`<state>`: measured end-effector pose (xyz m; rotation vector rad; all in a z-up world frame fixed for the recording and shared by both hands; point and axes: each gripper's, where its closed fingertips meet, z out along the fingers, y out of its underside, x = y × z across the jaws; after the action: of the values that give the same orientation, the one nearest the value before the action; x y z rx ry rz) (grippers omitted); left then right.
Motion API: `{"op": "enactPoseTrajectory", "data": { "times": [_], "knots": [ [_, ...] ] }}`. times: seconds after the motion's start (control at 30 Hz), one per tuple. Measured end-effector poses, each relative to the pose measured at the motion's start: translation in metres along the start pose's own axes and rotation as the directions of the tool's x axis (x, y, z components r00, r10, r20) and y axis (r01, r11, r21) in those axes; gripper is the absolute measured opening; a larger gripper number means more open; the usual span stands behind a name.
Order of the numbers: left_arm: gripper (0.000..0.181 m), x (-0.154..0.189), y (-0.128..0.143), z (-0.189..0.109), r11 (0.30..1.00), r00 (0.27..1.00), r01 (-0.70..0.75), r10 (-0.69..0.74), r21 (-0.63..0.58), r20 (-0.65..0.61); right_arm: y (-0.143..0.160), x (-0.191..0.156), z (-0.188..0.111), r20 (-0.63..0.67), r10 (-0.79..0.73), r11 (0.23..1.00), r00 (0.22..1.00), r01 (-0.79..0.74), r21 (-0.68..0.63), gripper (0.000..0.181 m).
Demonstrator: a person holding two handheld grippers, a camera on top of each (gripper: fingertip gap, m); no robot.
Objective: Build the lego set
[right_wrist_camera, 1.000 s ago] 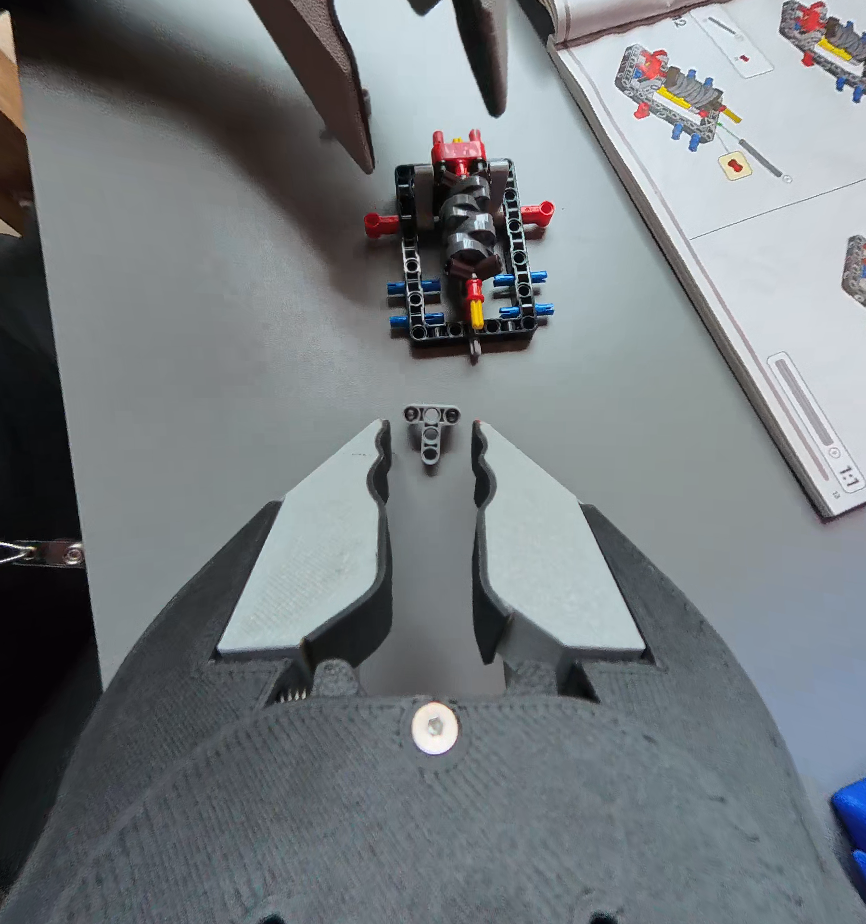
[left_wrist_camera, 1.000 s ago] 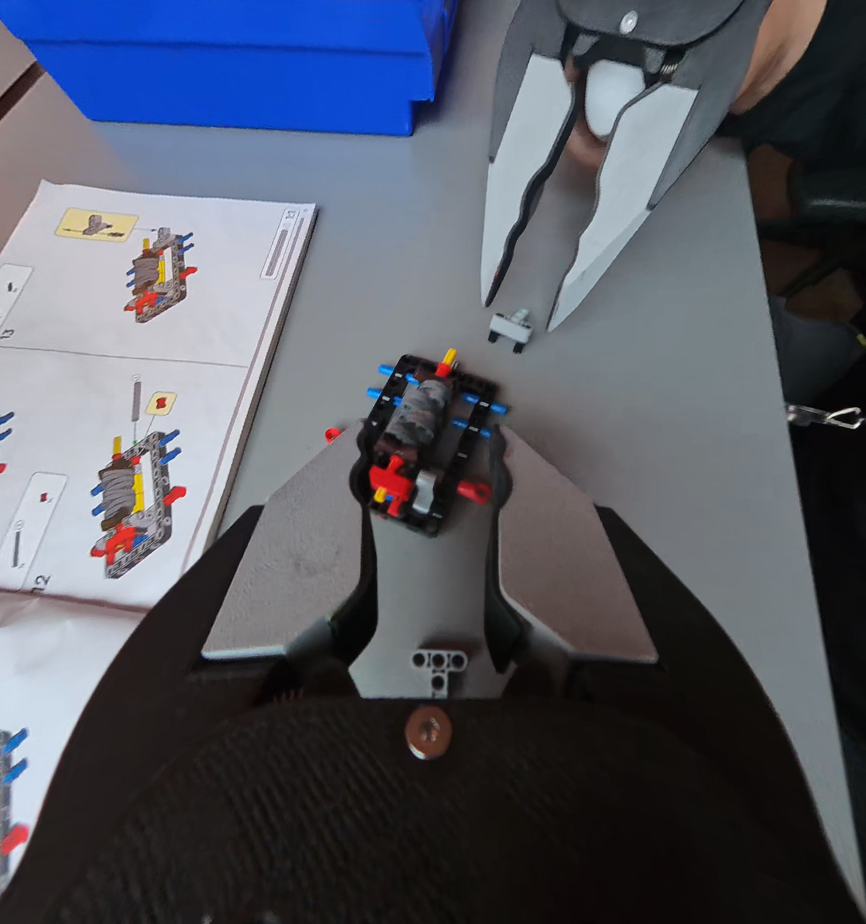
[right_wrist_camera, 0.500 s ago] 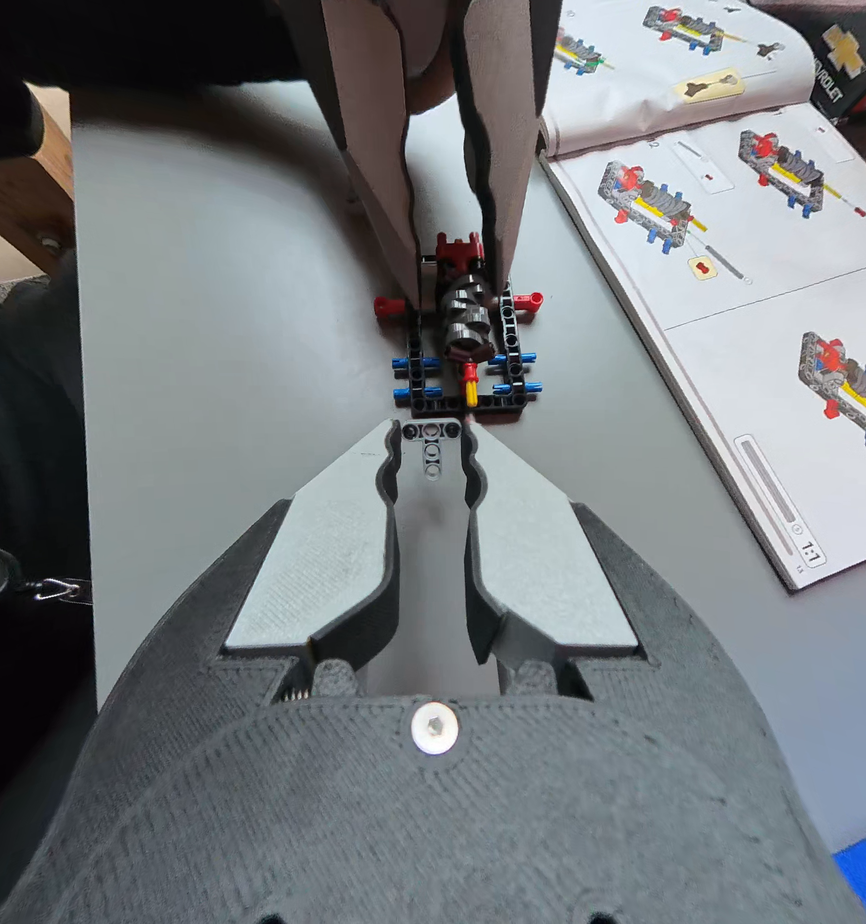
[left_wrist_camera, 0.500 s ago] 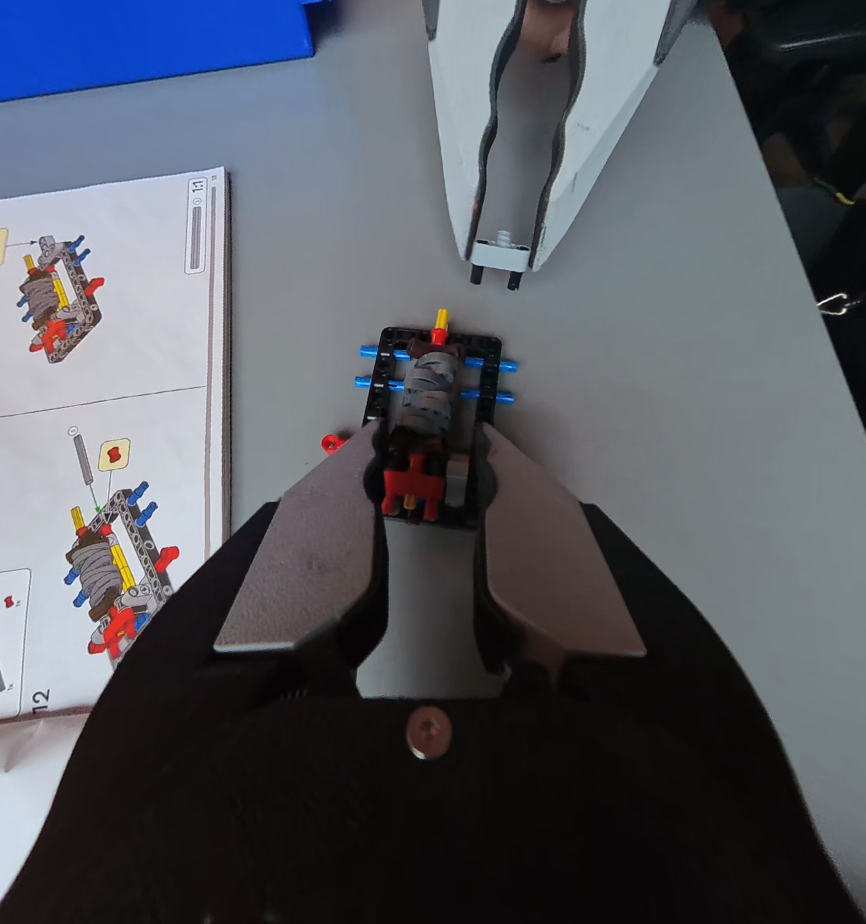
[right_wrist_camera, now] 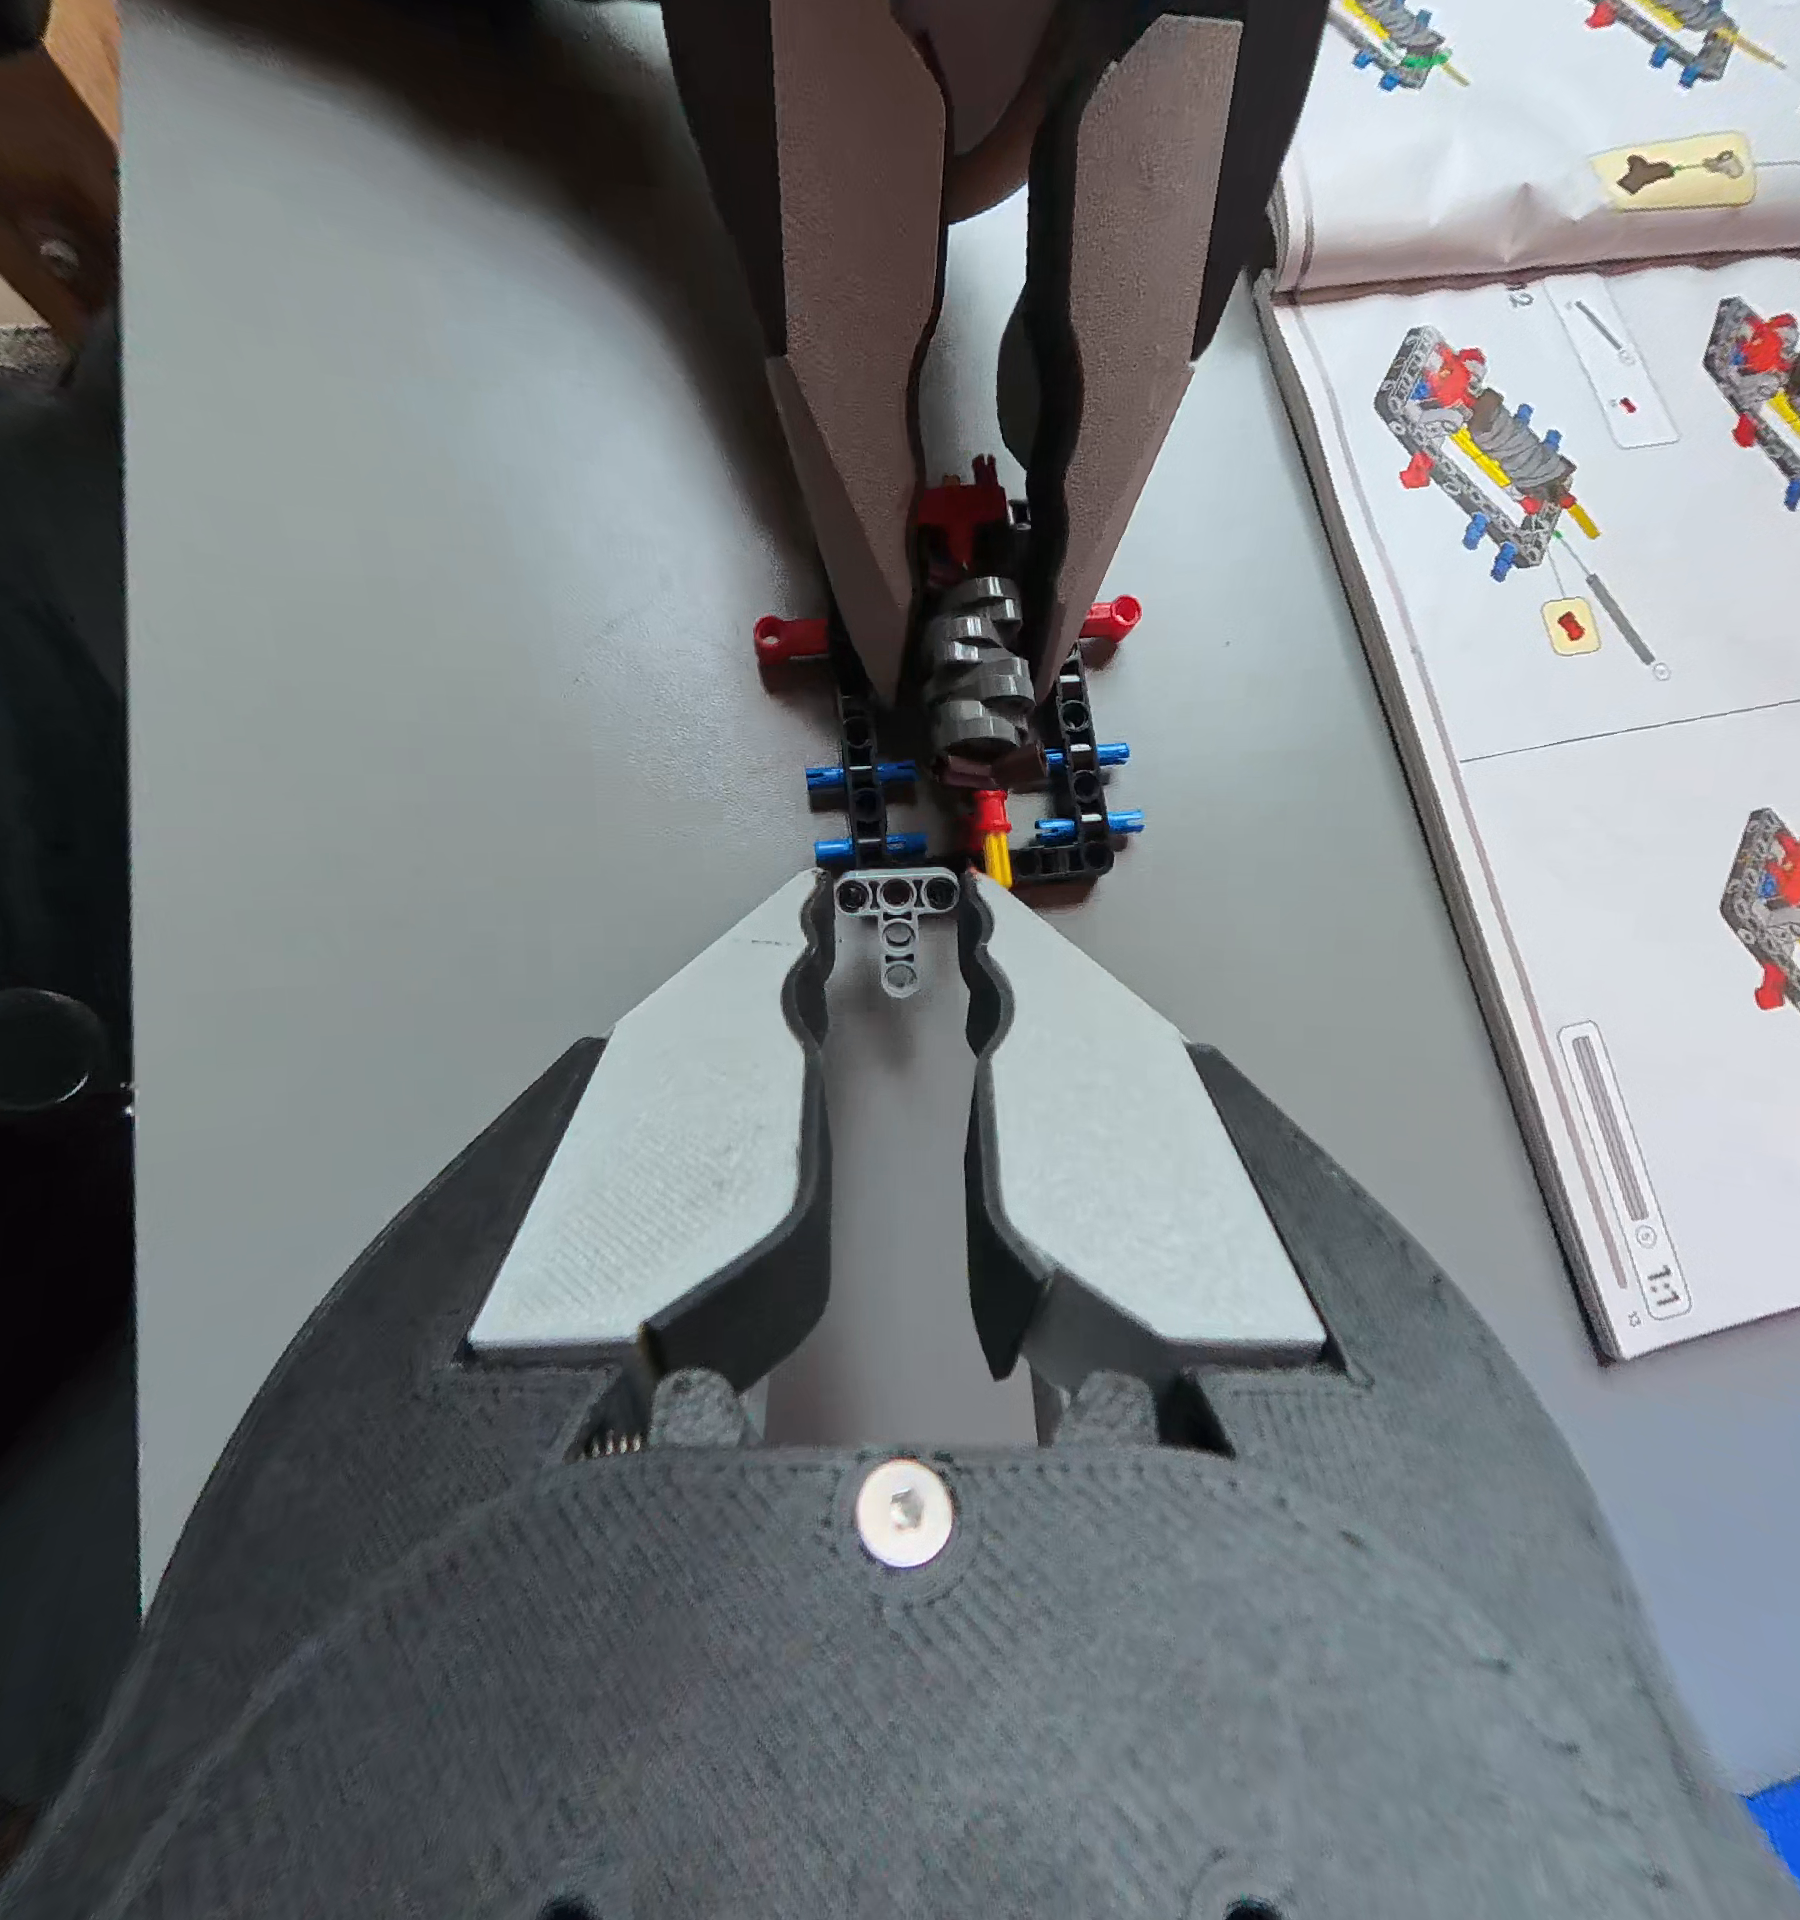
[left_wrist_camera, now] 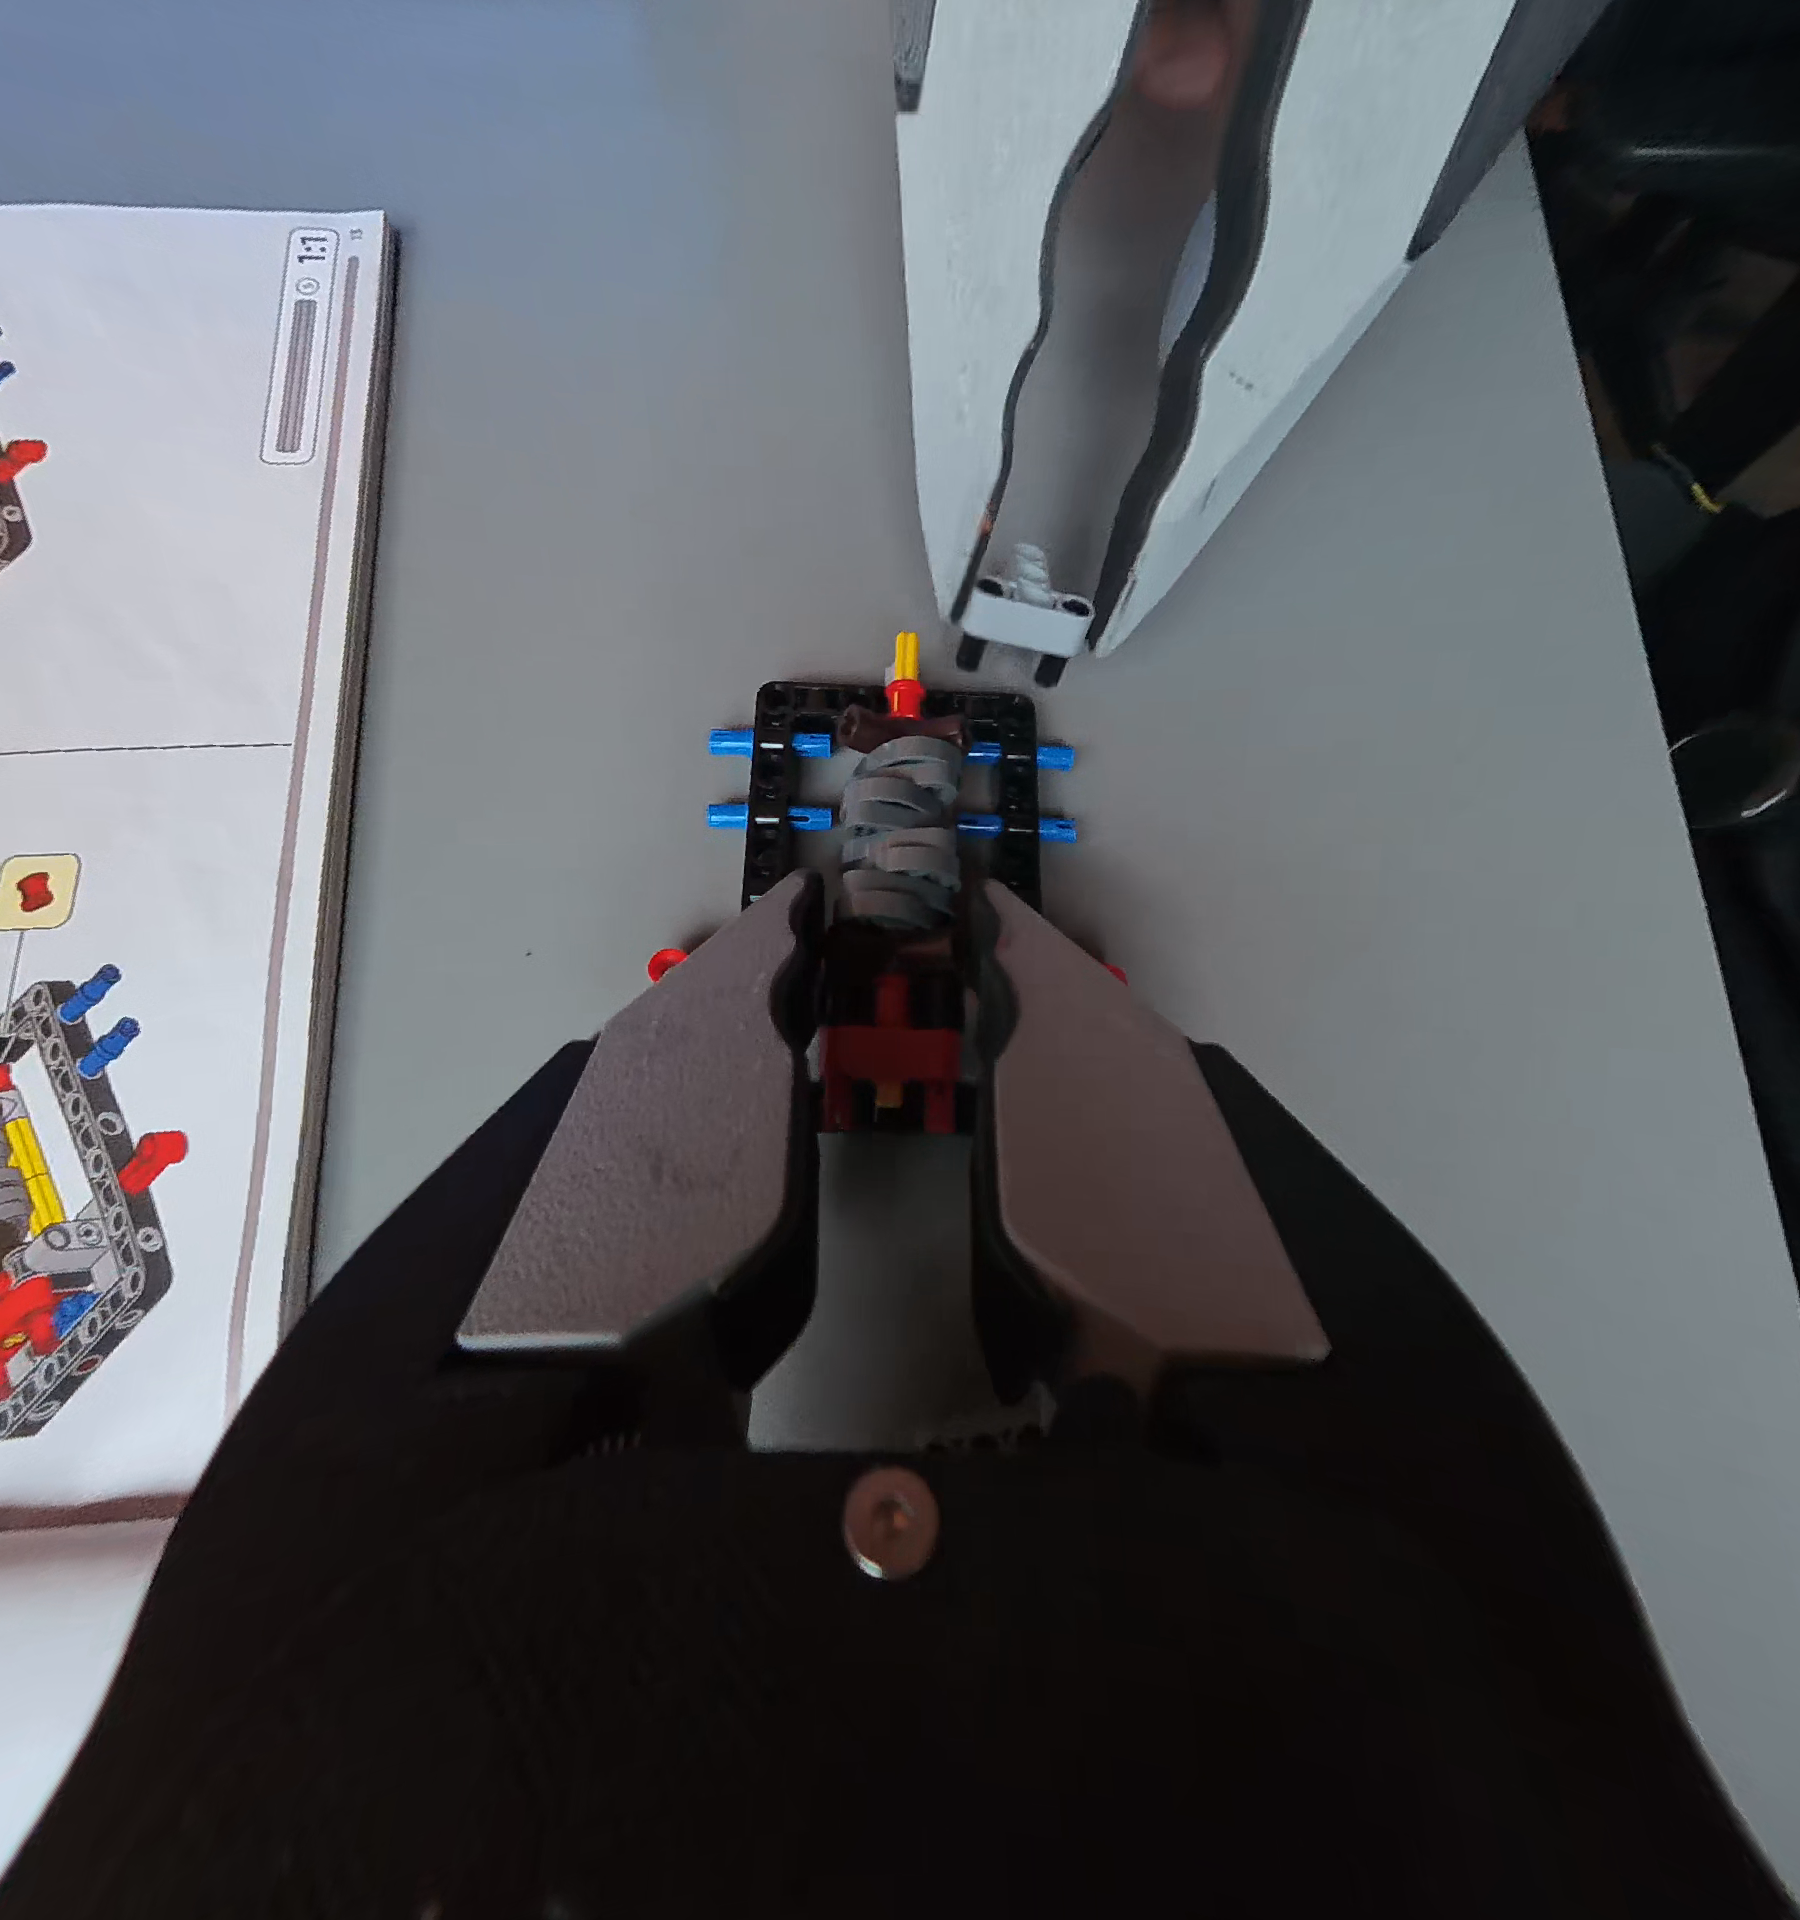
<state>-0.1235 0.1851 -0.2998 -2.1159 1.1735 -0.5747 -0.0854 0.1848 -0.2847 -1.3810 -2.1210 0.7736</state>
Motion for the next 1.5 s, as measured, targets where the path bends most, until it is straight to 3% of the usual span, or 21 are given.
{"op": "enactPoseTrajectory", "data": {
  "times": [0.33,0.57,0.93,1.5],
  "knots": [
    [0.025,0.0039,-0.0004,0.0014,1.000,1.000,-0.002,0.002,0.007,-0.019,0.0014,0.0007,0.0057,0.027,-0.047,0.995,0.999,0.049,-0.082,0.021],
    [0.024,0.0040,-0.0013,0.0023,1.000,1.000,0.014,-0.014,0.007,-0.013,0.0010,0.0026,0.0079,-0.037,-0.125,0.982,0.991,0.119,-0.146,0.020],
    [0.024,0.0049,-0.0015,0.0024,1.000,1.000,0.007,-0.007,0.005,-0.004,0.0010,0.0037,0.0073,-0.033,-0.216,0.954,0.976,0.204,-0.221,0.021],
    [0.024,0.0066,-0.0013,0.0027,1.000,0.999,0.026,-0.026,0.010,-0.026,0.0020,-0.0006,0.0028,-0.030,-0.138,0.978,0.990,0.132,-0.162,0.027]
  ]
}}
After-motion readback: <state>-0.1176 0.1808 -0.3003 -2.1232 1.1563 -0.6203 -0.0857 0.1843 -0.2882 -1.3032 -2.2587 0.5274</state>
